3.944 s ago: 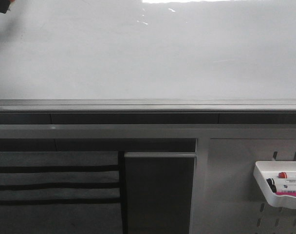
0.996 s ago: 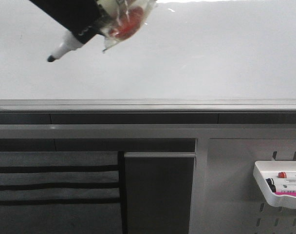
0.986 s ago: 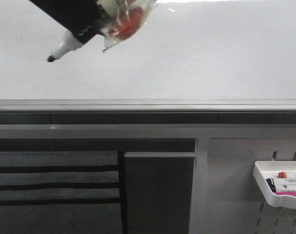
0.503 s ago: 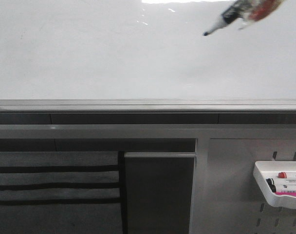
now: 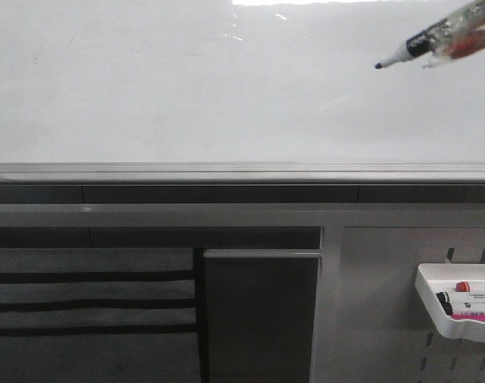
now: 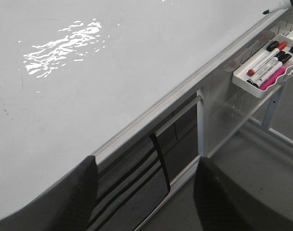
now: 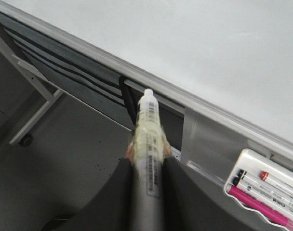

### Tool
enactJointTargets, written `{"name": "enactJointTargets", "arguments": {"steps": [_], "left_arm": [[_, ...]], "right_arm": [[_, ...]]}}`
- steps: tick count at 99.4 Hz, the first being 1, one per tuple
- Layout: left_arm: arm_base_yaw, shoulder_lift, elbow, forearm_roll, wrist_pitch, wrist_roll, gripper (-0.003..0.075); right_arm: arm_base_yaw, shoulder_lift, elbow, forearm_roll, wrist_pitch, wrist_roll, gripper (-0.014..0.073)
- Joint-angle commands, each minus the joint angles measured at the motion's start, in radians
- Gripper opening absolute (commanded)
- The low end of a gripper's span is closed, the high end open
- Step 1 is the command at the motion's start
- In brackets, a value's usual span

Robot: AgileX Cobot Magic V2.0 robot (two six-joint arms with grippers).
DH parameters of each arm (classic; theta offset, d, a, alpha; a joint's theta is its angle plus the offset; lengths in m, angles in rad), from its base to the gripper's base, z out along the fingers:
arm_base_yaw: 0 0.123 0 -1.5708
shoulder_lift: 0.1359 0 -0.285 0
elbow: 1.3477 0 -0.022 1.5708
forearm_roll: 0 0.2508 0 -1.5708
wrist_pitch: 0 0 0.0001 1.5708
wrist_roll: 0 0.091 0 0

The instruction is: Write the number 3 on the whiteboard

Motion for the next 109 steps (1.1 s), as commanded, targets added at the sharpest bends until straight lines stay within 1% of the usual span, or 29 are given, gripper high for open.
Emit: {"name": "enactJointTargets", "arguments": {"steps": [1,10,17,26,39,57,78,100,109], "left_arm": [[0.004,-0.004,-0.028,-0.03,-0.073,-0.011,0.0408],[0.004,-0.004,-0.028,-0.03,-0.073,-0.011,0.0408],[0.004,-0.004,-0.028,-0.03,-0.073,-0.011,0.0408],[0.004,-0.004,-0.028,-0.03,-0.073,-0.011,0.0408],[0.004,-0.004,-0.028,-0.03,-0.073,-0.011,0.0408],[0.004,-0.004,-0.028,-0.03,-0.073,-0.011,0.0408],[0.004,-0.004,-0.028,-0.03,-0.073,-0.011,0.0408],[0.004,-0.004,-0.028,-0.03,-0.073,-0.011,0.0408],[0.004,-0.004,-0.028,-0.03,-0.073,-0.011,0.0408]], "right_arm": [[-0.01,0.064,-0.146,0.034,0.048,-0.001,0.0048],[-0.01,0.146,-0.254,0.035,0.117,-0.001,0.0048],[-0.01,0.202,-0.327,0.039,0.122,-0.001,0.0048],[0.006,0.272,-0.403,0.076,0.142,-0.02,0.0048],[0.053,0.372,-0.503,0.068,0.149,-0.022,0.0048],[0.072,0.484,-0.625,0.042,0.154,-0.022,0.0048],[0.072,0.569,-0.662,0.019,0.067,-0.029,0.0048],[0.072,0.607,-0.662,0.011,0.028,-0.033,0.0048],[0.07,0.617,-0.662,-0.03,0.006,-0.033,0.0048]]}}
